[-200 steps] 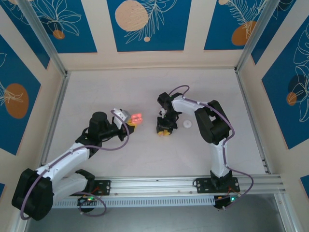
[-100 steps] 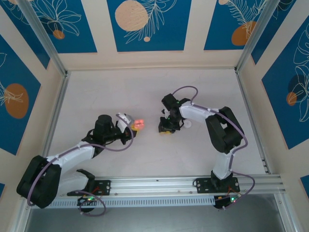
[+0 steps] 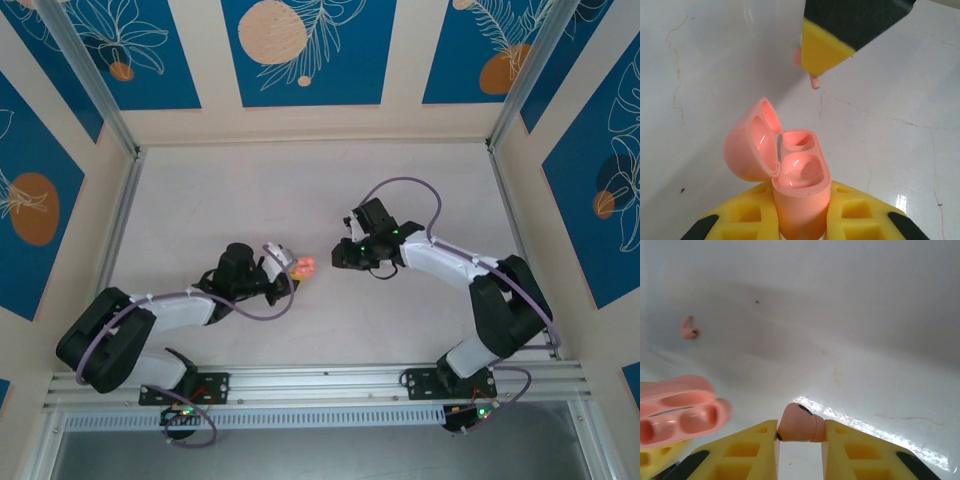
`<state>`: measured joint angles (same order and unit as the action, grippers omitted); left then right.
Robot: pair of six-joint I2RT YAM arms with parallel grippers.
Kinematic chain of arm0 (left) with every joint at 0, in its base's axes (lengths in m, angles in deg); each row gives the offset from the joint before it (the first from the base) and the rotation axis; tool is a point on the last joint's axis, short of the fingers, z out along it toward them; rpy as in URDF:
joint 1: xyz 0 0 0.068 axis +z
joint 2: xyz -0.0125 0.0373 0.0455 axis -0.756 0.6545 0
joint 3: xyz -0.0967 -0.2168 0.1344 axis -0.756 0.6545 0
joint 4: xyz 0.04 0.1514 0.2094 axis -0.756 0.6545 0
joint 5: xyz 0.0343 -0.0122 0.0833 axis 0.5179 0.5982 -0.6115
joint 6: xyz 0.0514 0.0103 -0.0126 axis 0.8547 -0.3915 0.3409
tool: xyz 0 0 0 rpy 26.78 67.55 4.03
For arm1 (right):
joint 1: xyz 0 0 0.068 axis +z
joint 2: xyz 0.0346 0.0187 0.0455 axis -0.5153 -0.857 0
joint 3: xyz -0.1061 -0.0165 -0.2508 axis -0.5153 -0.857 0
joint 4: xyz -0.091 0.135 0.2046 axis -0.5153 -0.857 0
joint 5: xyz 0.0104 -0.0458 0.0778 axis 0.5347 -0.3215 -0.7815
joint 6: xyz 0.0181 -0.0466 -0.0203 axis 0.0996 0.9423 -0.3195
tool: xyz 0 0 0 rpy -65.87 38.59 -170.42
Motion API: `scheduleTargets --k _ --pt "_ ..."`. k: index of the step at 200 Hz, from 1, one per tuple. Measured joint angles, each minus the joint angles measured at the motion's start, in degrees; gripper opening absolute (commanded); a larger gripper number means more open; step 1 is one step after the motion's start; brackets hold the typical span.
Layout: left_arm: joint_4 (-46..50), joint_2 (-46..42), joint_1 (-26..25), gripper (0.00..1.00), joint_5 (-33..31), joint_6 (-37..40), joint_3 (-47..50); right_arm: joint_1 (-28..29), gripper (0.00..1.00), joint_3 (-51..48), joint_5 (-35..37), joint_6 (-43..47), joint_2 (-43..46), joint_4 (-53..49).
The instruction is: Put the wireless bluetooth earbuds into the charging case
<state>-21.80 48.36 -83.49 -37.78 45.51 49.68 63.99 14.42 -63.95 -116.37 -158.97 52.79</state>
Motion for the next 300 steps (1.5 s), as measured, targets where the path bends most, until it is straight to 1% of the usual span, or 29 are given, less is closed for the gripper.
scheduleTargets --k 36,69,124,210,300 --pt "-3.4 1.6 -0.7 0.09 -0.2 0.0 0.0 0.2 0.25 -3.5 -1.3 -0.6 5.7 5.5" --pt "-6.8 1.9 -0.8 0.08 -0.2 -0.2 0.0 0.5 0.25 -4.9 -2.7 -1.1 7.5 8.7" --pt "-9.8 1.9 -0.8 0.08 -0.2 -0.5 0.0 1.6 0.25 -5.3 -4.6 -1.7 7.4 12.0" --pt "-9.8 1.5 -0.8 0.08 -0.2 -0.7 0.0 2.7 0.25 -5.3 -4.9 -1.9 5.2 13.7" --pt "-9.5 -1.0 -1.0 0.09 -0.9 -1.2 0.0 3.0 0.26 -5.3 -5.7 -1.9 4.6 15.2"
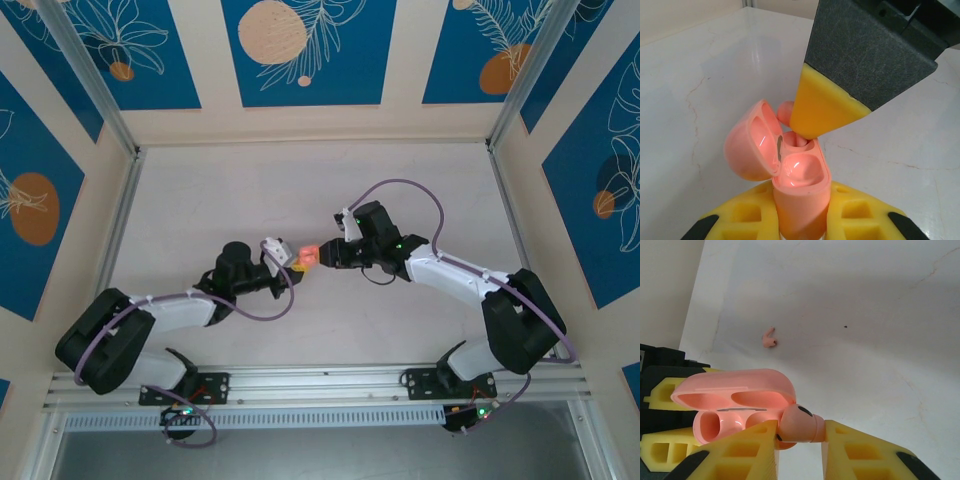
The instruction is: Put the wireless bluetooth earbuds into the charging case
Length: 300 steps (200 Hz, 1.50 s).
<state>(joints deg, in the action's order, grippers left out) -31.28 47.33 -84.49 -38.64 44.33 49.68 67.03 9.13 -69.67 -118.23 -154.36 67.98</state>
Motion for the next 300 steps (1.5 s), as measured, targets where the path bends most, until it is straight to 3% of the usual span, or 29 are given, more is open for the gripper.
scheduleTargets --k 69,113,165,214,257,300 --pt "0.1 -2.2 0.0 0.09 -0.5 -0.4 0.0 0.0 0.56 0.0 -0.9 0.3 0.7 1.9" --pt "-0.1 -2.9 0.0 0.1 -0.5 -0.4 0.0 -0.2 0.61 -0.4 -2.9 0.9 4.8 2.6" --pt "-1.9 -3.3 0.0 0.1 -0.4 -0.9 0.5 -2.3 0.58 -0.7 -4.9 2.9 12.0 2.8" --pt "-5.5 -4.4 0.0 0.1 2.5 -2.3 0.7 -8.3 0.53 -2.8 -9.9 6.1 18.4 1.6" --pt "-6.4 -5.5 0.0 0.1 4.5 -3.0 0.7 -13.4 0.48 -3.3 -20.1 6.4 17.1 1.7" --pt "-6.4 -6.9 0.0 0.11 5.2 -3.5 0.7 -13.8 0.4 -3.2 -27.4 5.5 12.3 3.4"
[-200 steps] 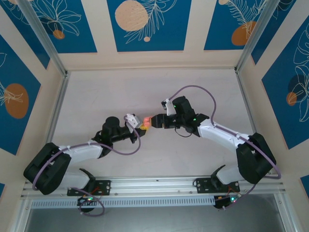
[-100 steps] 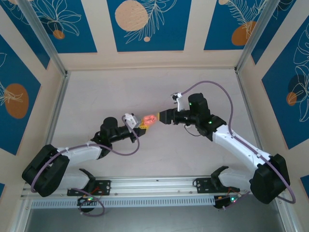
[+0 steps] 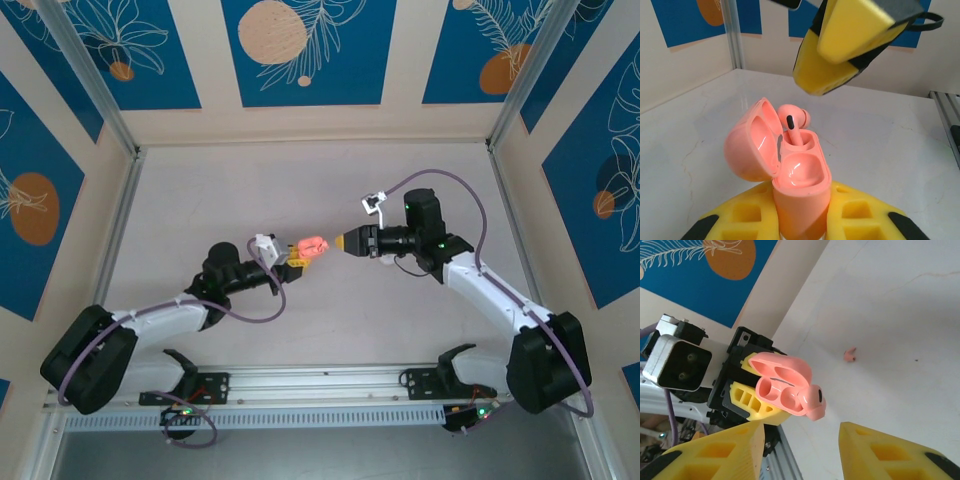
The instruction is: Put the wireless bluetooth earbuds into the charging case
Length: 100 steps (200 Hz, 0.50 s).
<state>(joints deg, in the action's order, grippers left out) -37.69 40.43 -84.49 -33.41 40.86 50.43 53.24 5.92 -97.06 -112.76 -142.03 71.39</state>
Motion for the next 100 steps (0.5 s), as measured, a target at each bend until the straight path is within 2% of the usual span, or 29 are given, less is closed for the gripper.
scheduleTargets --k 100 --pt "0.5 -1.6 0.0 0.11 0.0 0.1 0.0 1.6 0.31 1.7 -5.0 -1.2 -4.7 3.0"
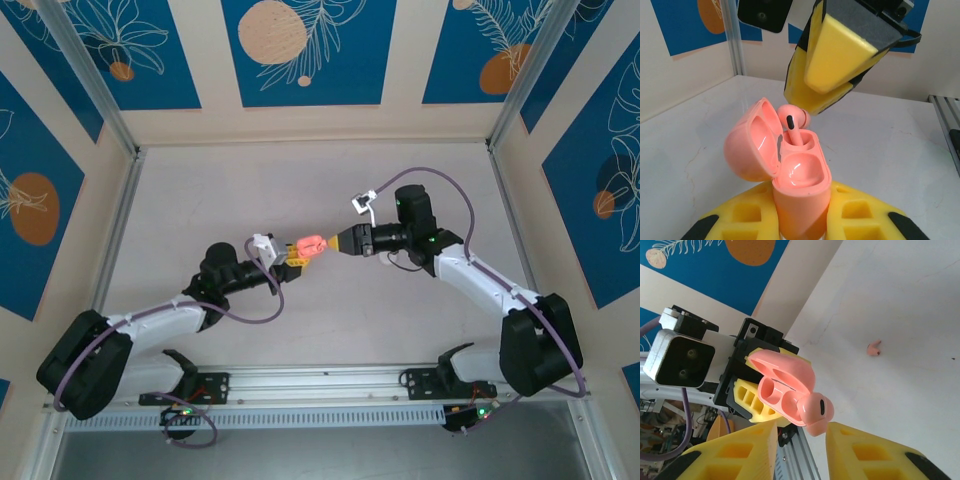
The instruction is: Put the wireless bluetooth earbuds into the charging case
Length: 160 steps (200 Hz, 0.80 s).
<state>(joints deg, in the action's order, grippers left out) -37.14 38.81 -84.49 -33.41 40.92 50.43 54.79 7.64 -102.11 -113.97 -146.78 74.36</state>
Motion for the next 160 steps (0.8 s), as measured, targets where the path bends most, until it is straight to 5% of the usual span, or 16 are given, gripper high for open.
scheduleTargets --k 160 --pt "3.2 -2.6 0.0 0.11 -0.3 1.0 0.0 2.1 0.21 0.9 -0.2 -0.4 -1.0 0.2"
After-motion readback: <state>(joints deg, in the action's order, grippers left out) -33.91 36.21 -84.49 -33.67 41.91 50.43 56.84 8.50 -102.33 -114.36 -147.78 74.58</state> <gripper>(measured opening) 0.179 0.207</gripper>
